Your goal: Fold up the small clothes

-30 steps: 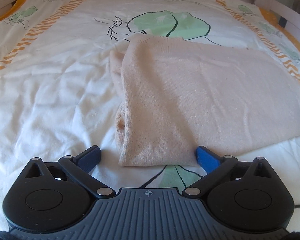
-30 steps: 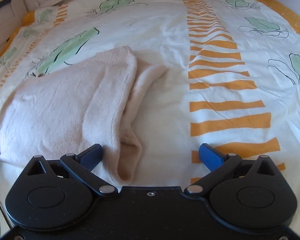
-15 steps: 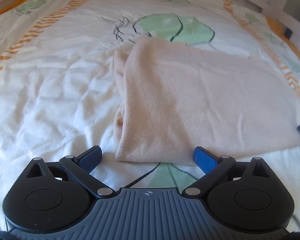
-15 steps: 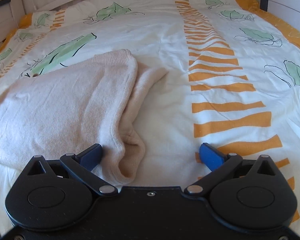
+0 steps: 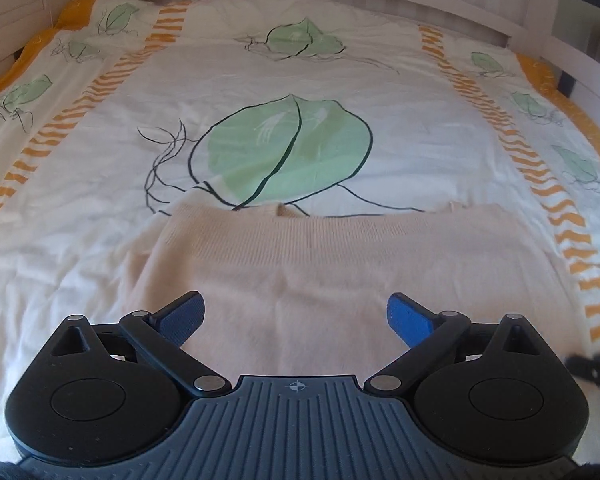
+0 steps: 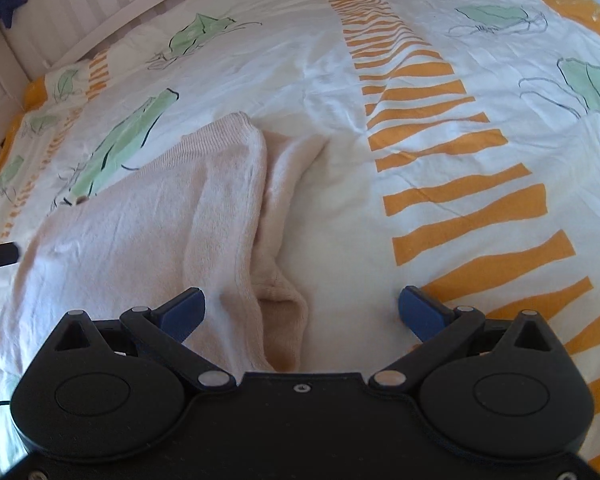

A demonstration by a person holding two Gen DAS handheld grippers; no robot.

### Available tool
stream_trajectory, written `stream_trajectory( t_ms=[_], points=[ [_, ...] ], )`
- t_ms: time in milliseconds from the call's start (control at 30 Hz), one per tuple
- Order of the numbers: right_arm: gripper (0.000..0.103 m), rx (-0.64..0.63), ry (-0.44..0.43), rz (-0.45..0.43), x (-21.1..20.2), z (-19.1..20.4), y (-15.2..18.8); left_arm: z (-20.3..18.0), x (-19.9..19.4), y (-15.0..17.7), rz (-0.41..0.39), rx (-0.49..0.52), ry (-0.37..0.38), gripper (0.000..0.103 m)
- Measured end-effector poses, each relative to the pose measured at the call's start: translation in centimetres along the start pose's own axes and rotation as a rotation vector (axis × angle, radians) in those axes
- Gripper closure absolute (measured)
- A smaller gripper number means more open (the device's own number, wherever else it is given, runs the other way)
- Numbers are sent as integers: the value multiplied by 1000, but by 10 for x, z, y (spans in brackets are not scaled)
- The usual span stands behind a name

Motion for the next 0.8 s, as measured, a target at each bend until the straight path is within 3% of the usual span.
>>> stream_trajectory(
  t_ms=[133, 400, 633, 800],
  points=[
    [0, 87, -55, 23, -2, -3, -5, -9, 29, -6, 50, -46, -9, 4],
    [0, 193, -153, 71, 0, -1, -9, -24, 76, 8, 175, 56, -64, 0],
    [0, 252, -197, 87, 0, -3, -10, -23, 71, 4, 202, 54, -27, 2],
    [0, 306, -220, 98, 1, -10, -12, -33, 45, 28, 213, 78, 44, 2]
  ],
)
Point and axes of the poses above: each gripper's, at about its wrist camera, not at the fingertips, and x roughly the way its jaws point, z to its left, y to its underside, the point moved 5 cm from there along x, roughly the way its jaws point, and after that the axes turned 2 degrees about -z, right-handed, at the moved point
